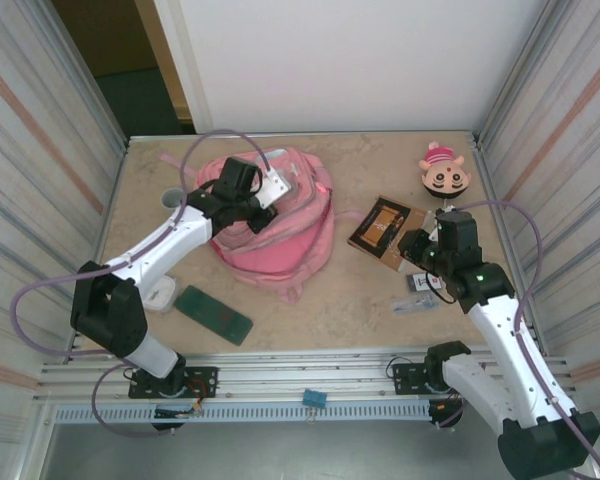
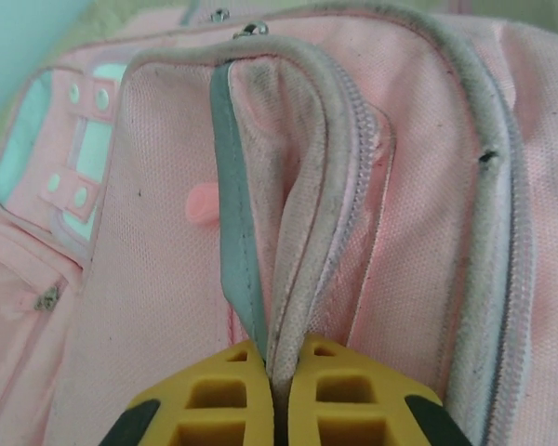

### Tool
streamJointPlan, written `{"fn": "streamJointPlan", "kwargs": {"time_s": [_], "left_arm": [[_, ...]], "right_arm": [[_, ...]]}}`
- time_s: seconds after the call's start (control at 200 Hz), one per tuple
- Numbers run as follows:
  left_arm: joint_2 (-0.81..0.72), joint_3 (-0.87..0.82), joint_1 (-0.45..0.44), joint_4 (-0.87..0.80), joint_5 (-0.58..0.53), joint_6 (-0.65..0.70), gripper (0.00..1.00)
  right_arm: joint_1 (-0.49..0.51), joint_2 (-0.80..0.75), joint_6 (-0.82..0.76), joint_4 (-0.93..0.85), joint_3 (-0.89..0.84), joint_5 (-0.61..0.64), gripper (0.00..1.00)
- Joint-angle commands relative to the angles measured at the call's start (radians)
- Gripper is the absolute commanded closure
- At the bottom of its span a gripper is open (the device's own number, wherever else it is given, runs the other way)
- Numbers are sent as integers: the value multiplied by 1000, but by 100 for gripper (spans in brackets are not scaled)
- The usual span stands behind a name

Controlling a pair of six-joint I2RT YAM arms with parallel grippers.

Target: Pack the student bag

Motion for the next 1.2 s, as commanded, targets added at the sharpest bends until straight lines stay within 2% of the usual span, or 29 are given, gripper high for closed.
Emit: {"fn": "streamJointPlan", "kwargs": {"time_s": [0.0, 0.18, 0.291, 0.456, 0.671, 0.752, 0.887, 0.997, 1.193], "left_arm": [[-33, 106, -4, -54, 97, -223, 100], [-3, 207, -1, -76, 89, -354, 100], [13, 251, 6, -59, 122, -438, 100], [38, 288, 6, -36, 156, -524, 100], [53, 306, 17, -44, 134, -556, 100], [56, 305, 31, -36, 163, -563, 100], [60, 315, 41, -35, 207, -561, 100], [58, 319, 45, -32, 218, -558, 100], [61, 326, 72, -13, 274, -578, 100]], "right_arm": [[34, -23, 42, 8, 83, 12, 100], [96, -150, 187, 143, 29, -51, 100], [127, -186, 297, 211, -15, -85, 100], [253, -155, 405, 311, -73, -25, 100], [484, -52, 581, 420, -134, 256, 100], [507, 10, 606, 542, -171, 259, 100], [542, 144, 584, 861, -223, 267, 100], [566, 257, 539, 935, -172, 295, 100], [568, 441, 538, 1182, -151, 300, 100]]}}
